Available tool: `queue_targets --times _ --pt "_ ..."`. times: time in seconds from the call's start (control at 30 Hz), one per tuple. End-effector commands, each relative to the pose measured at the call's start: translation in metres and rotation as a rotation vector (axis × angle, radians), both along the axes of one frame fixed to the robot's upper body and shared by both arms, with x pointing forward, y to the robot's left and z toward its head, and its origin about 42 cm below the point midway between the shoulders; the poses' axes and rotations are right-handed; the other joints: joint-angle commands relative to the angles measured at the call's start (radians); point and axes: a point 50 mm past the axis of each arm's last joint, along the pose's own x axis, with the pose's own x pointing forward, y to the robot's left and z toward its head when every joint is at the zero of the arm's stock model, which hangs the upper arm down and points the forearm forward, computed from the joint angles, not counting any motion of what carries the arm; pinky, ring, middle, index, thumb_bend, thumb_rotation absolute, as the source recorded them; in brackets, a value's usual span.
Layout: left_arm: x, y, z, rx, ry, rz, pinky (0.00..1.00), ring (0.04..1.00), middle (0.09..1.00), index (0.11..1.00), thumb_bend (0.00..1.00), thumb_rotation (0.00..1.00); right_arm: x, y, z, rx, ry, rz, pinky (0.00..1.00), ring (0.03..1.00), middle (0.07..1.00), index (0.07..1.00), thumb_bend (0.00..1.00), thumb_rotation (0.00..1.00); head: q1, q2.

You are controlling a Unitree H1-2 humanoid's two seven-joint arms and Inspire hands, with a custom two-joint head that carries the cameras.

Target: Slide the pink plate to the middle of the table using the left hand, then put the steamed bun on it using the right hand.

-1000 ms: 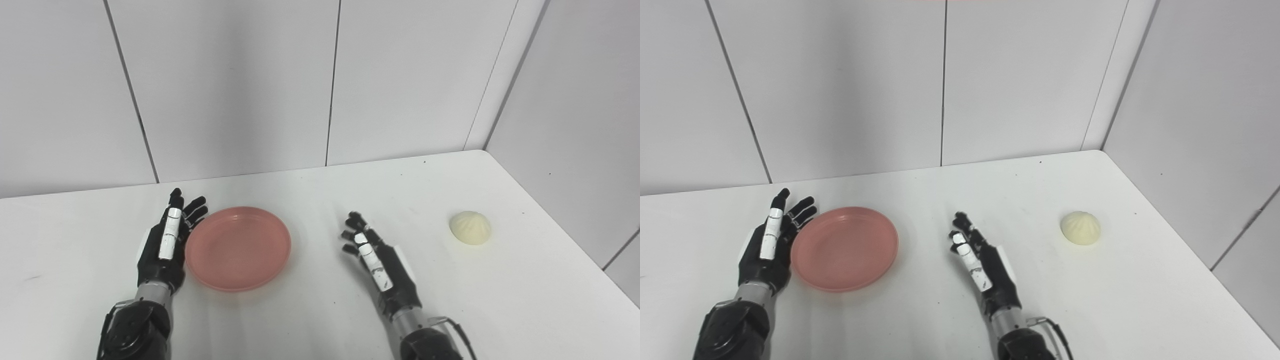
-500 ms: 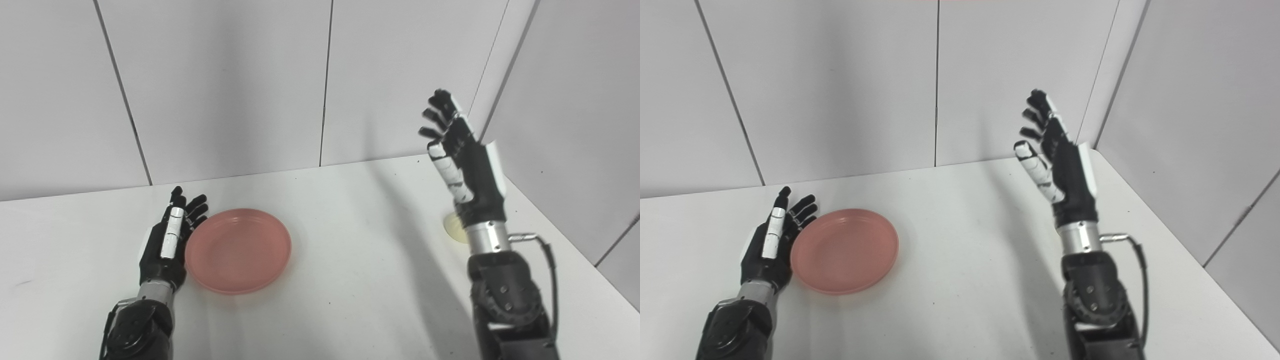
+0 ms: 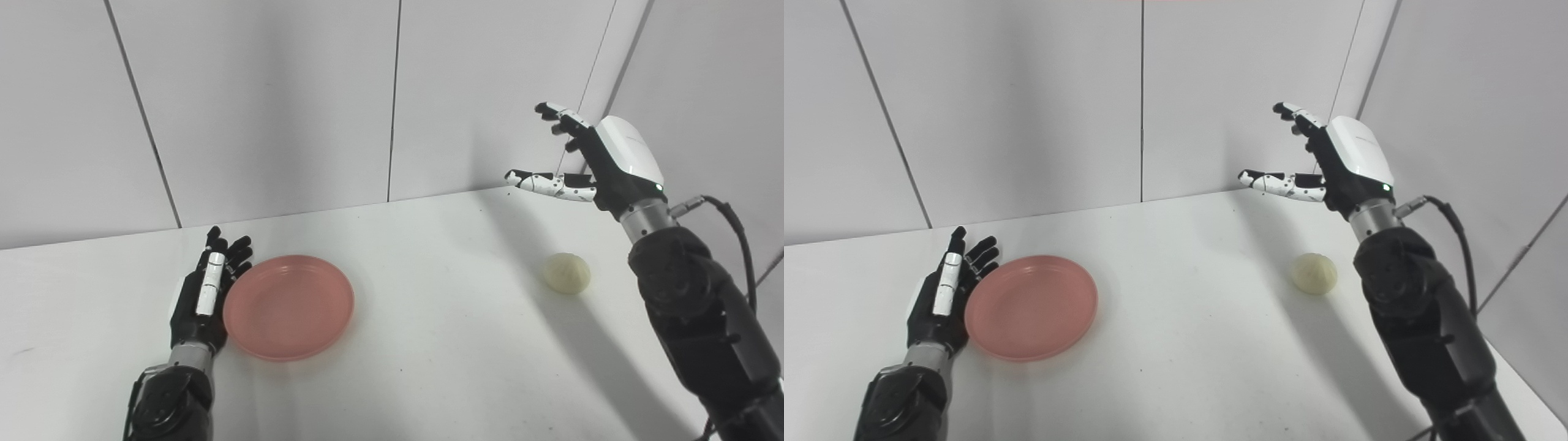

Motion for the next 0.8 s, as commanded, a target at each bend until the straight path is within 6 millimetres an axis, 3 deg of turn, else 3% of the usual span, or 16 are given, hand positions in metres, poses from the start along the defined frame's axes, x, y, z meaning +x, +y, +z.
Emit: queue_targets --times 0.0,0.1,0.3,0.37,0.47,0.63,0.77 --pt "0.007 -0.007 0.012 0.01 -0.024 -0.019 0.89 0.887 0.852 1.0 0.77 0.78 0.005 -0.005 0.025 -0.086 0.006 -0.051 0.64 0.834 0.867 0.829 1.0 0.68 0.001 0.001" --pt "0.007 -0.007 0.011 0.006 -0.019 -0.021 0.89 0.884 0.845 1.0 0.77 0.78 0.012 -0.009 0.022 -0.13 0.108 -0.084 0.62 0.835 0.869 0.831 1.0 0.63 0.001 -0.001" --pt "0.006 -0.008 0.011 0.012 -0.019 -0.023 0.87 0.88 0.846 1.0 0.75 0.79 0.021 -0.013 0.012 -0.136 0.242 -0.108 0.59 0.799 0.852 0.804 1.0 0.38 0.004 0.003" --pt "0.006 -0.008 0.011 0.013 -0.018 -0.024 0.87 0.88 0.848 1.0 0.74 0.79 0.023 -0.014 0.007 -0.14 0.255 -0.114 0.58 0.781 0.836 0.793 1.0 0.34 0.003 0.003" --pt "0.006 -0.008 0.011 0.01 -0.013 -0.024 0.88 0.881 0.848 1.0 0.74 0.79 0.025 -0.016 -0.002 -0.155 0.283 -0.131 0.57 0.779 0.828 0.792 1.0 0.32 0.002 0.003" --pt "0.006 -0.006 0.01 0.007 -0.007 -0.028 0.89 0.882 0.844 1.0 0.74 0.78 0.032 -0.019 -0.017 -0.178 0.357 -0.16 0.63 0.857 0.878 0.819 1.0 0.33 -0.007 0.002" --pt "0.006 -0.005 0.01 0.01 -0.007 -0.03 0.89 0.892 0.852 1.0 0.75 0.78 0.038 -0.024 -0.029 -0.212 0.396 -0.174 0.63 0.844 0.878 0.812 1.0 0.4 -0.01 0.004"
